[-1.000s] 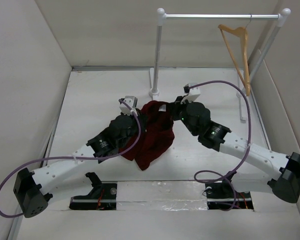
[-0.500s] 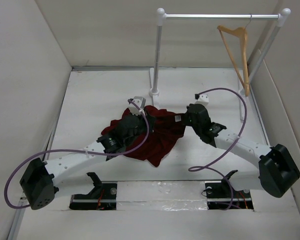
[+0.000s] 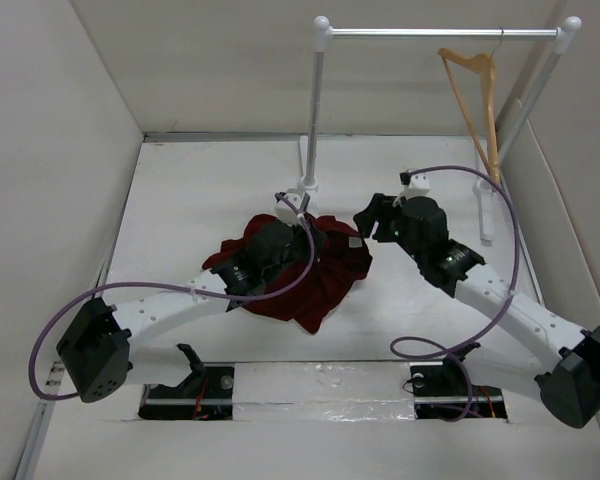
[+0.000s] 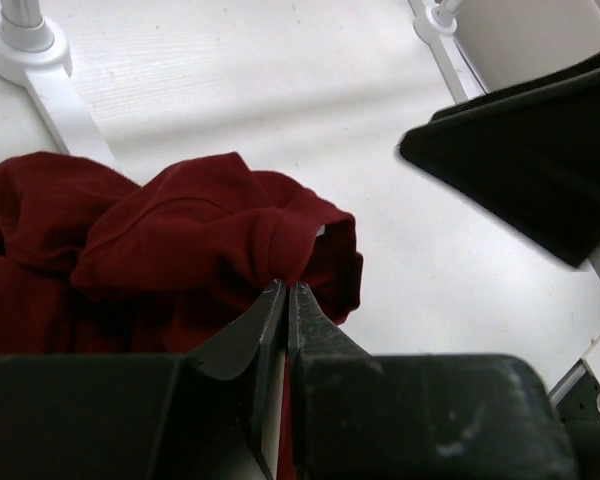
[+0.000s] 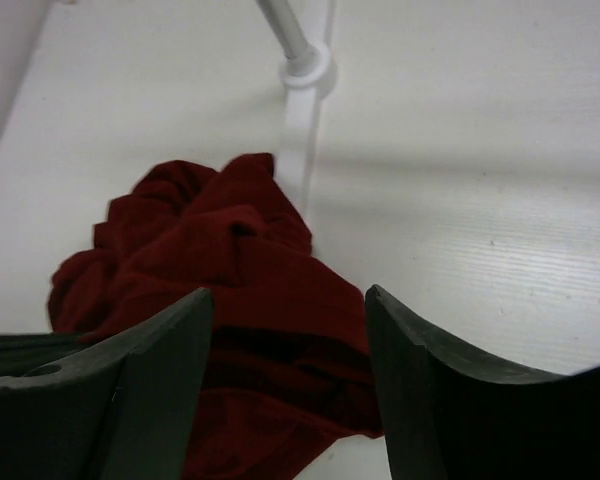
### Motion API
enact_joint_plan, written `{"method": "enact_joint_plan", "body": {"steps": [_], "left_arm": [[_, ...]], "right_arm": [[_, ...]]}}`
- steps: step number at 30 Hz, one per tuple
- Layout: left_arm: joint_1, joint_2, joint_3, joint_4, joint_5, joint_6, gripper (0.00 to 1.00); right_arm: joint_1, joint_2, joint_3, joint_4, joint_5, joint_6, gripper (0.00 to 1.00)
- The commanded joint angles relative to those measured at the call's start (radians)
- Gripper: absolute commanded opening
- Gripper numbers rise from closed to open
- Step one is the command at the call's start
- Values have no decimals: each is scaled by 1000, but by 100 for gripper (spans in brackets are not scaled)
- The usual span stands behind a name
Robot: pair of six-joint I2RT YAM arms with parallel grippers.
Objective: Place the t-shirt on the hanger
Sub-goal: Pick up the hanger from the clothesline.
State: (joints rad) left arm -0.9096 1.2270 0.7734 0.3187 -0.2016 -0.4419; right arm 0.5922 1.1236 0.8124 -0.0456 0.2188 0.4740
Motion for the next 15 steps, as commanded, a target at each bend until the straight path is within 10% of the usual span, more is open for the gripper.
{"method": "enact_joint_plan", "body": {"steps": [1,3,6,10,15], "left_arm": [[2,9,78,54,25,28,0],[2,17,79,63,27,29,0],[2,32,82,86,44,31,0],[2,23,63,100,44,31,0],[2,-3,26,114,54,43,0]], "right_arm": [[-15,-93,126,-49,-108,-77,68],[-52,-107,226,-76,-128,-106,61],[-119,-75,436,-151,-93,-167,0],[-390,37,693,-197,-142,-195,0],[-529,231,959,-335,-153,-219,62]]}}
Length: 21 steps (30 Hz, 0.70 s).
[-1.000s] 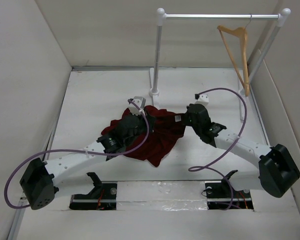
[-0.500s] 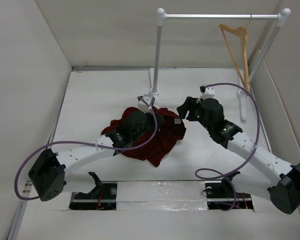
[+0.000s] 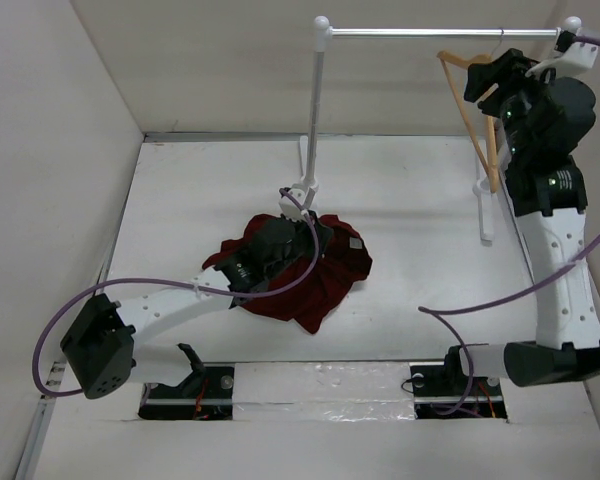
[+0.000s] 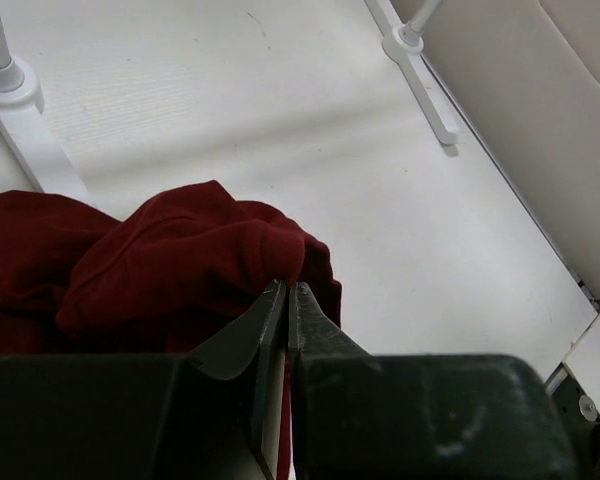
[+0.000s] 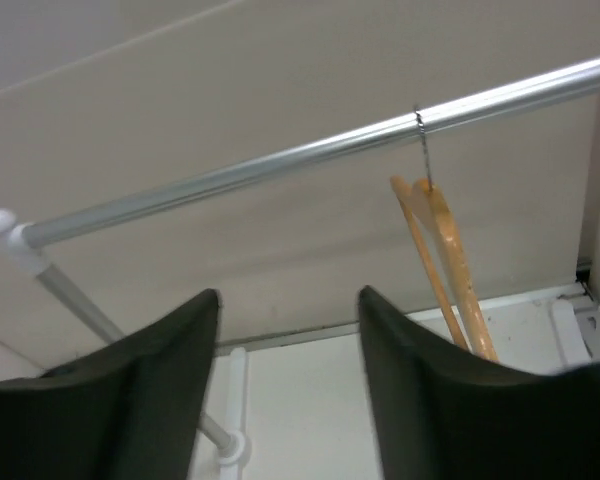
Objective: Place the t-shirt on the hanger
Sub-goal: Pick up the hanger from the clothesline.
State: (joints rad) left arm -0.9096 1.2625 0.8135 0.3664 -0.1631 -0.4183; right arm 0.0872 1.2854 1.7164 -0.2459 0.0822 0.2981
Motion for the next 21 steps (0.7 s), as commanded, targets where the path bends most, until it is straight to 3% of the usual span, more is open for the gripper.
{"method": "enact_joint_plan", "body": {"steps": [1,4,10,16,21], "left_arm": [[2,-40,-22,86,19,19,0],[2,-31,-27,91,39,19,0],[2,-28,-46,109,68,23,0],[2,-25,-53,121,71,33,0],[2,-18,-57,121,73,32,0]], "right_arm": [[-35,99,89,-142,7,-65,71],[-90,146,135,-170,59,-95,78],[-196,310,301,-282,51,-155,81],[-218,361,252,-242,-115,-159,77],[-173,405,256,-234,7,-177,68]]}}
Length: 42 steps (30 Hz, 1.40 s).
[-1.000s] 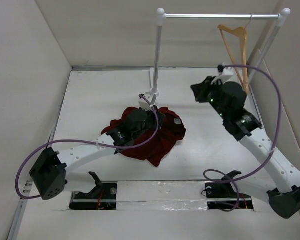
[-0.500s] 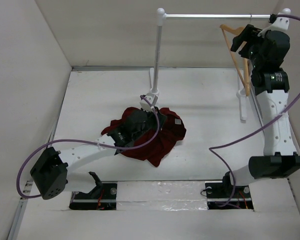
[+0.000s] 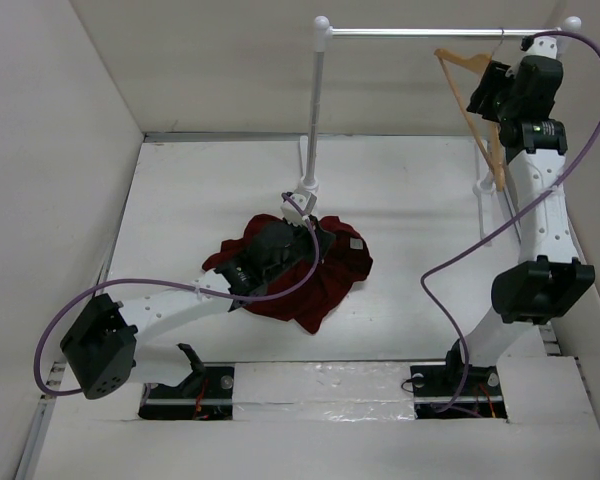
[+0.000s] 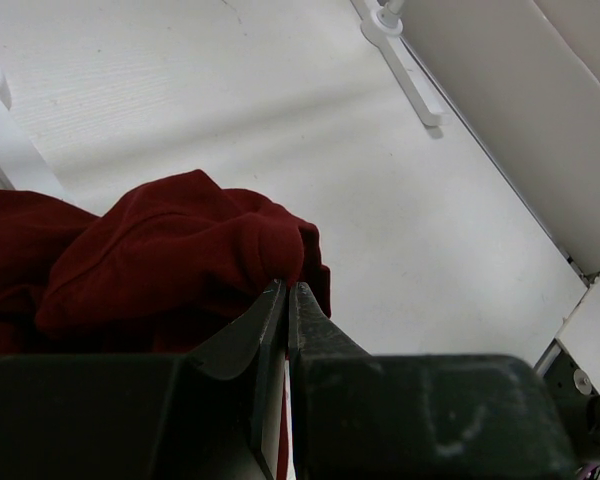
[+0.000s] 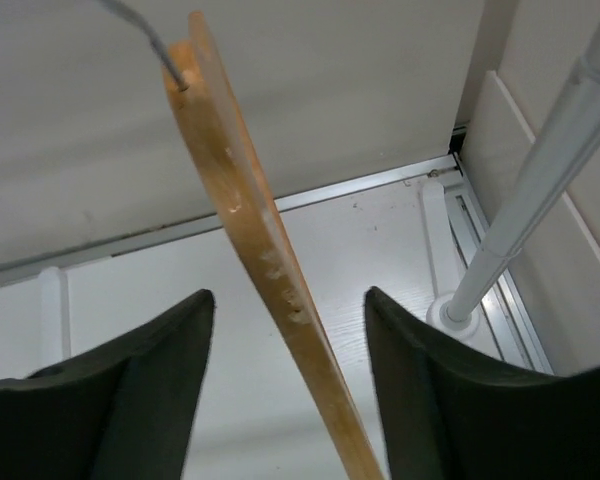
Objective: Place the t-shirt on the hanger
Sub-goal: Pick up the hanger from the clothesline.
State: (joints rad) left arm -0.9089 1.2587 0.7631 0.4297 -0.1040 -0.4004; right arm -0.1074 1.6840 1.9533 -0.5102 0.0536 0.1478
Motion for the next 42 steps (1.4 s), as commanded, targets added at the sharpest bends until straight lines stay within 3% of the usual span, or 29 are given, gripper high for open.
{"method": "enact_joint_plan", "body": {"steps": [1,6,7,10,21,28,34,42], "left_arm": [[1,-16,-8,63,15,12,0],[1,-15,-4,53,10,15,0],[1,-15,-2,55,10,14,0],[1,-12,7,44,6,15,0],[1,-27,27,27,0,9,0],[1,-39,44,3,-16,12,0],[1,-36,79,-20,-42,21,0],[11,-36,90,-11,-36,15,0]], "right_arm": [[21,23,28,30,43,-19,61],[21,26,10,68,69,-5,32],[21,26,10,65,74,-5,20],[21,22,12,75,72,-14,0],[32,-139,-25,197,49,-77,0],[0,-187,-39,130,8,-64,0],[0,-300,-305,215,-79,19,0],[24,-391,-441,260,-133,70,0]]}}
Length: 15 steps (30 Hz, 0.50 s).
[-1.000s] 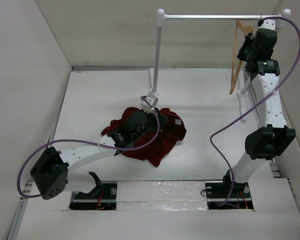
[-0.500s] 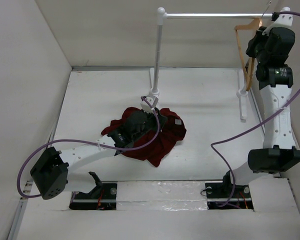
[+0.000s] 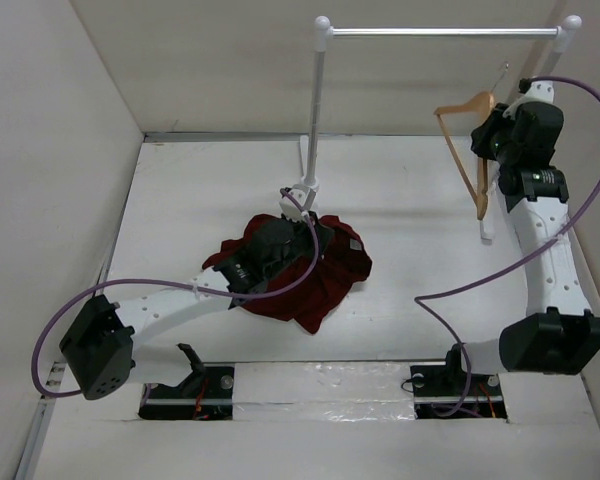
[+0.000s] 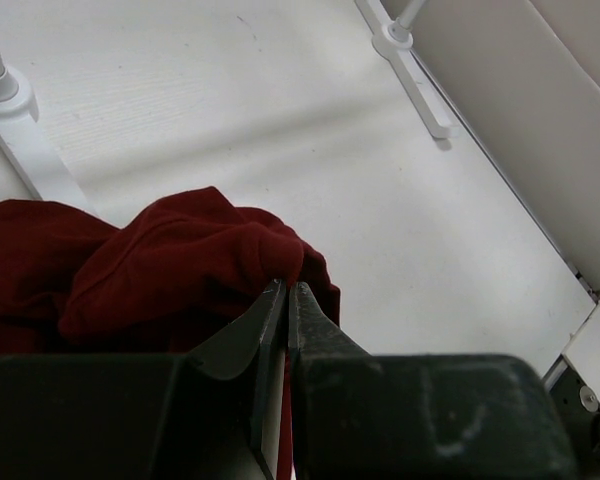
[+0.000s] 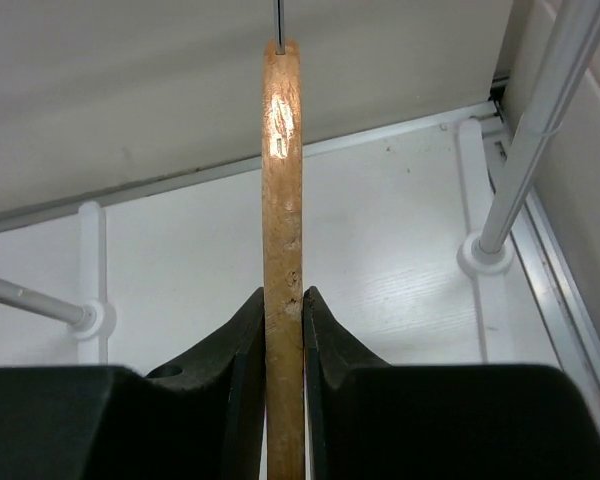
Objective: Place the t-shirt on the hanger
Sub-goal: Pick up the hanger from the clothesline.
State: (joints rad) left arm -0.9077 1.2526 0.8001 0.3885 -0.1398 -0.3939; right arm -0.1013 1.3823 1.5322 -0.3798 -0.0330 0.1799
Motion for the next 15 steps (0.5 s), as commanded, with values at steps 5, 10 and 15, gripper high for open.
{"method": "enact_joint_plan", "body": {"steps": [5,10,15], "left_arm": [[56,-5,106,7,6,1,0],[66,22,148,-8,-33,23,0],[111,48,195,-24,-43,43,0]], "right_arm": [[112,-306,-246,171,-48,73,0],[216,-529,-446,130,-203,124,0],[321,-855,-581,-21,-176,156,0]]}}
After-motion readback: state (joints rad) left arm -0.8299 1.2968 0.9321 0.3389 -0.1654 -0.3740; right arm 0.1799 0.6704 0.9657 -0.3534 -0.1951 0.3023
